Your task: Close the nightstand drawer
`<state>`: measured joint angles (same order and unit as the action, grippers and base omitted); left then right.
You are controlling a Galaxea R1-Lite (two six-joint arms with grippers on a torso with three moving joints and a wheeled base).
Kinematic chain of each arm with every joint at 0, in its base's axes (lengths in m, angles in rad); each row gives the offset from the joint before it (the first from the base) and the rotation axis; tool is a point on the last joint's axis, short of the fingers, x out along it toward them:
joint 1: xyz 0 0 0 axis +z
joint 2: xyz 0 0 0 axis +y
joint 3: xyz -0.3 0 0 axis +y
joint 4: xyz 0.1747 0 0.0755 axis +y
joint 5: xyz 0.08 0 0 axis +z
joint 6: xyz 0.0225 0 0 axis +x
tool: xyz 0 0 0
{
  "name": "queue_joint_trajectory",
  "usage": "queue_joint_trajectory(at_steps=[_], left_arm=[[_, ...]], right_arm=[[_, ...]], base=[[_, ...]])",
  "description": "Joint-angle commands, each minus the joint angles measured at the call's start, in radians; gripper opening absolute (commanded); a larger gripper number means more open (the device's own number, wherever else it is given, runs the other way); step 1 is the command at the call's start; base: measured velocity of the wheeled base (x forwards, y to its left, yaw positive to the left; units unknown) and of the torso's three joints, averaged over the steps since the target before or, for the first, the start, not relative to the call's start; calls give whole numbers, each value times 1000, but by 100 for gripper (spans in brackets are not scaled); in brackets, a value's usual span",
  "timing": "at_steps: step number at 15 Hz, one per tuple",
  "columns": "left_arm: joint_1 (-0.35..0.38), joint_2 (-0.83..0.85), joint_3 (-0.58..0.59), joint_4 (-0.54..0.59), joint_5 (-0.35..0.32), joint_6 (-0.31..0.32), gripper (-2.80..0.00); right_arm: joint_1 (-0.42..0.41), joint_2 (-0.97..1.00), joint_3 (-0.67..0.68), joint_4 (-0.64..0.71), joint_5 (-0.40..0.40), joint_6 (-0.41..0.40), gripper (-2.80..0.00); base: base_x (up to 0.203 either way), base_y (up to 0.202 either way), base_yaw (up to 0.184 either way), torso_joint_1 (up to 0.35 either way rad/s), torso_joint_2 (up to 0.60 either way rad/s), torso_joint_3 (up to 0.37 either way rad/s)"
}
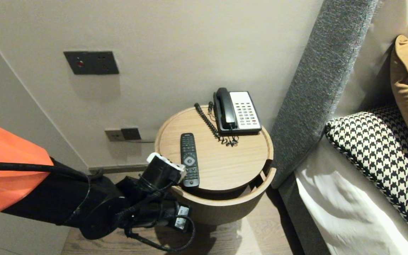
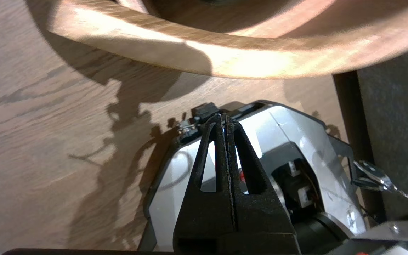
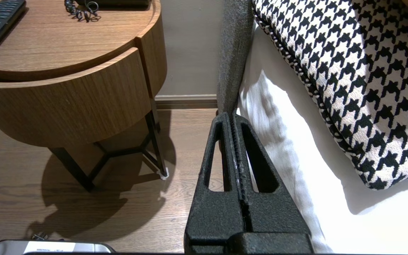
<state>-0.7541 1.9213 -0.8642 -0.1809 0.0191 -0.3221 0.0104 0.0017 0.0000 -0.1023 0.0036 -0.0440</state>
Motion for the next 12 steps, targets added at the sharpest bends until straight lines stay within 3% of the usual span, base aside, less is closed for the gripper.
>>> queue_joint_trajectory(at_steps=[1,12], left_arm=[[19,12,-14,-2,1,-2,-280],[95,33,-30,-43,1,-32,-280]], right_arm=[[0,1,40,-1,1,0,-280],[0,1,40,0,1,0,-280]], base=[[0,0,0,0,0,0],[0,0,0,0,0,0]])
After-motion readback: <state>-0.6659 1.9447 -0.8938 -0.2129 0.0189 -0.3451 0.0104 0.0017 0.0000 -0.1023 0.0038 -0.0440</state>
